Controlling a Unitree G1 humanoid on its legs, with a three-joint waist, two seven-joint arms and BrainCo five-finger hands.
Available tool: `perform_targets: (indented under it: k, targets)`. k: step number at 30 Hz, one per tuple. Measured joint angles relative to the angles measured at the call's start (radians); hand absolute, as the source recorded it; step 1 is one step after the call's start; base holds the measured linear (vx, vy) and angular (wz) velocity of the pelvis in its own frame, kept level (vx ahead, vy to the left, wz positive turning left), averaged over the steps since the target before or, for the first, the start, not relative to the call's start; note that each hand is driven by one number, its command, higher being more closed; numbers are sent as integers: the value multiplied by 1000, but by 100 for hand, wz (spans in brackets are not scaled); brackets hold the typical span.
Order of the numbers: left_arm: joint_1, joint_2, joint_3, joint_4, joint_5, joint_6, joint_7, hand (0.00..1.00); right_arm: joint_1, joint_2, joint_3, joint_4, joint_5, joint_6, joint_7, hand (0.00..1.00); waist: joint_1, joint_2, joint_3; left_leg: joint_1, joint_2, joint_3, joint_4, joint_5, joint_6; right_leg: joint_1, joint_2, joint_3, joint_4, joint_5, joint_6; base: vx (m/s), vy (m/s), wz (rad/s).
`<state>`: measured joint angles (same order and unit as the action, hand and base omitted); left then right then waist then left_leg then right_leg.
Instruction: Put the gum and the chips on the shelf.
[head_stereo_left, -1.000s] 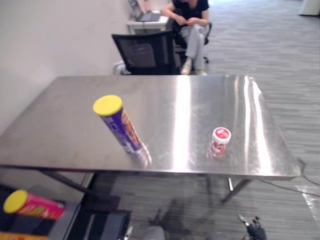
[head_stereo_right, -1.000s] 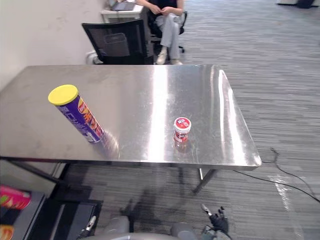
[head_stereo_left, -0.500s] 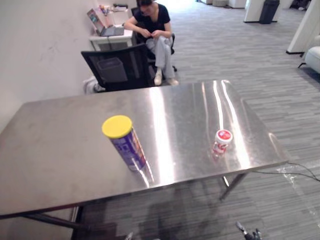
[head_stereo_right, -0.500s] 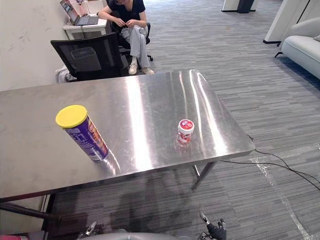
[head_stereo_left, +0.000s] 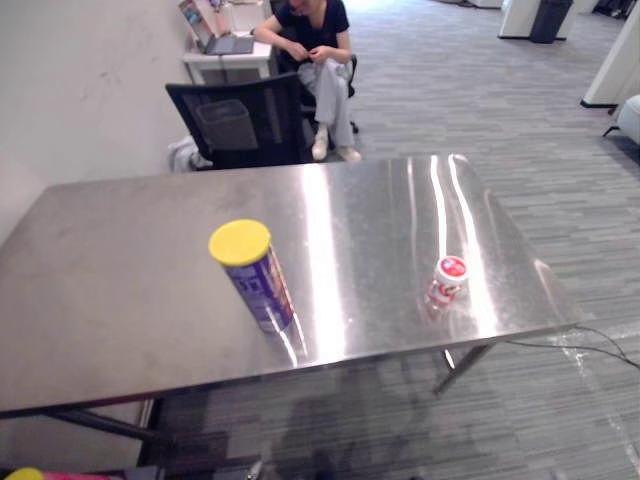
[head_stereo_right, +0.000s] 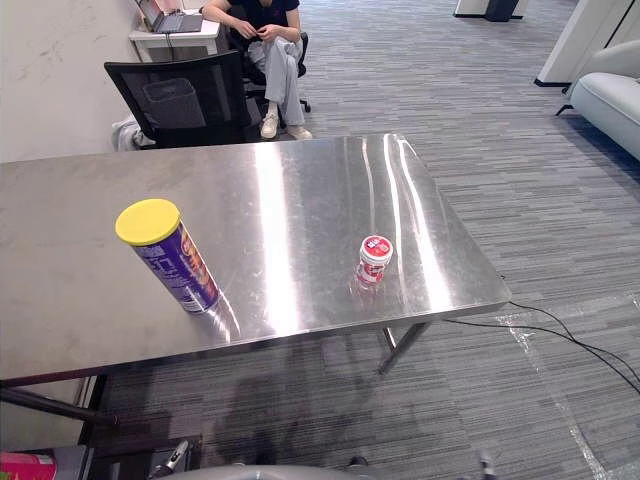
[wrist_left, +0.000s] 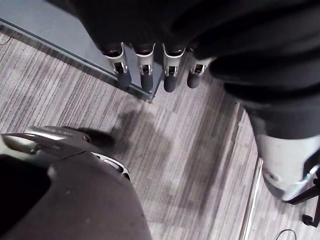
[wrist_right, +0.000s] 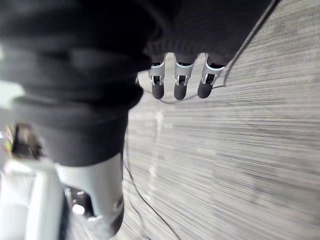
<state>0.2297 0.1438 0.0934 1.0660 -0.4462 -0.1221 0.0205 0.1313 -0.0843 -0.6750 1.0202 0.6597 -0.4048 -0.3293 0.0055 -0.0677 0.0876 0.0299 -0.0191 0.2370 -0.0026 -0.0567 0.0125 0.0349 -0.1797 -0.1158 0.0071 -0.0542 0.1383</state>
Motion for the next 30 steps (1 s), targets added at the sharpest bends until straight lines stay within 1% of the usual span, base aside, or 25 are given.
perform_targets:
  k: [3, 6, 7, 8, 9, 10, 11, 12, 13, 15, 16, 18, 19, 21, 22, 24, 25, 26, 28, 30]
  targets:
    - [14, -3, 19, -28, 23, 7, -6, 0, -7, -70, -88, -129, 9, -9, -15, 0, -1, -6, 1, 29, -6, 12, -29, 1, 1, 14, -2, 0, -6, 6, 2, 86, 28, -10]
    - [16, -1, 22, -61, 37, 19, -6, 0, -29, -128, -105, -263, 9, -13, -15, 0, -1, -9, 1, 41, -8, 26, -41, -1, 0, 14, -2, 1, -6, 6, 2, 70, 29, -15]
    - [16, 0, 20, -79, 37, 24, -6, 0, -39, -145, -104, -328, 8, -15, -15, 0, -1, -15, 4, 43, -8, 27, -48, 0, 0, 13, -2, 1, -7, 6, 2, 42, 17, -9]
    - [16, 0, 17, -90, 38, 27, -6, 0, -49, -150, -101, -389, 8, -16, -16, 0, -2, -12, 3, 43, -8, 29, -50, -1, 0, 11, -2, 1, -7, 6, 2, 37, 16, -7]
    - [15, 2, 13, -92, 39, 28, -6, 0, -55, -152, -94, -435, 6, -17, -19, 0, -2, -12, 3, 42, -8, 30, -51, -1, 0, 8, -2, 1, -7, 6, 2, 32, 12, -6]
    - [16, 7, 2, -101, 39, 39, -6, 0, -63, -155, -59, -558, -20, -21, -39, 0, -4, -13, 5, 41, -8, 33, -53, -1, 0, 5, -1, 1, -7, 6, 3, 28, 9, -5]
    - [16, 9, -5, -105, 39, 39, -5, 0, -65, -156, -43, -607, -35, -21, -43, 0, -4, -13, 6, 41, -8, 33, -54, -1, -1, 4, -1, 1, -7, 6, 3, 29, 7, -4]
    - [18, 14, -18, -115, 39, 40, -5, 0, -70, -156, -12, -702, -64, -21, -52, 0, -4, -13, 8, 39, -8, 34, -55, -1, -1, 1, 0, 1, -7, 6, 3, 0, 0, 0]
    - [19, 14, -20, -117, 39, 40, -5, 0, -74, -156, 4, -744, -85, -21, -54, 0, -4, -13, 8, 37, -8, 34, -56, -1, -1, -1, 0, 1, -7, 6, 3, 0, 0, 0]
    - [20, 15, -25, -123, 39, 39, -5, 0, -87, -161, 81, -890, -183, -13, -45, 0, -5, -10, 14, 23, -8, 34, -53, -1, -1, -15, 0, 1, -6, 7, 4, 0, 0, 0]
    - [21, 16, -28, -123, 39, 39, -4, 0, -89, -161, 103, -918, -207, -10, -30, 0, -5, -9, 15, 22, -8, 33, -52, -1, -1, -15, 0, 2, -6, 7, 4, 0, 0, 0]
    - [22, 17, -29, -126, 69, 37, -3, 0, -90, -166, 178, -998, -309, 27, 50, 0, -5, -8, 15, 15, -6, 29, -34, -10, -3, -15, 1, 1, -6, 8, 5, 16, -3, 1]
    - [23, 18, -30, -129, 76, 37, -3, 0, -89, -168, 197, -1014, -312, 31, 78, 0, -6, -8, 15, 7, -5, 28, -23, -16, -5, -17, 1, 1, -6, 8, 6, 0, 0, 0]
    - [23, 18, -34, -129, 78, 36, -3, 0, -87, -194, 278, -1064, -325, 72, 187, 0, -7, -3, 19, -13, -1, 22, 18, -36, 0, -19, 0, 2, -4, 9, 7, 0, 0, 0]
    - [23, 19, -38, -129, 78, 36, -3, 0, -86, -202, 297, -1070, -340, 81, 213, 0, -7, -2, 20, -17, 0, 22, 27, -41, 0, -19, 0, 2, -4, 9, 7, 0, 0, 0]
    - [21, 24, -54, -129, 79, 33, -10, 0, -66, -223, 352, -1096, -348, 118, 320, 0, -6, 2, 22, -41, 5, 16, 68, -61, 0, -20, 0, -1, -3, 9, 8, -10, 5, 7]
    - [21, 26, -57, -129, 82, 32, -13, 0, -62, -224, 362, -1096, -348, 123, 344, 0, -7, 2, 22, -48, 6, 12, 79, -65, 1, -21, 0, -5, -3, 10, 8, -13, 3, 13]
    - [21, 26, -59, -128, 116, 27, -17, 0, -51, -228, 379, -1097, -349, 133, 388, 0, -8, 4, 25, -57, 7, 4, 90, -68, 0, -22, -1, -12, -2, 10, 8, -16, 0, 16]
    - [21, 29, -65, -127, 145, 16, -19, 0, -43, -251, 415, -1098, -351, 138, 430, 0, -10, 10, 33, -79, 11, -2, 121, -80, -1, -31, -1, -16, 6, 10, 8, -43, 4, 10]
    - [21, 29, -69, -127, 146, 16, -19, 0, -42, -269, 434, -1104, -351, 138, 446, 0, -10, 14, 39, -83, 12, -3, 130, -82, -1, -32, -1, -16, 10, 10, 8, -46, 5, 1]
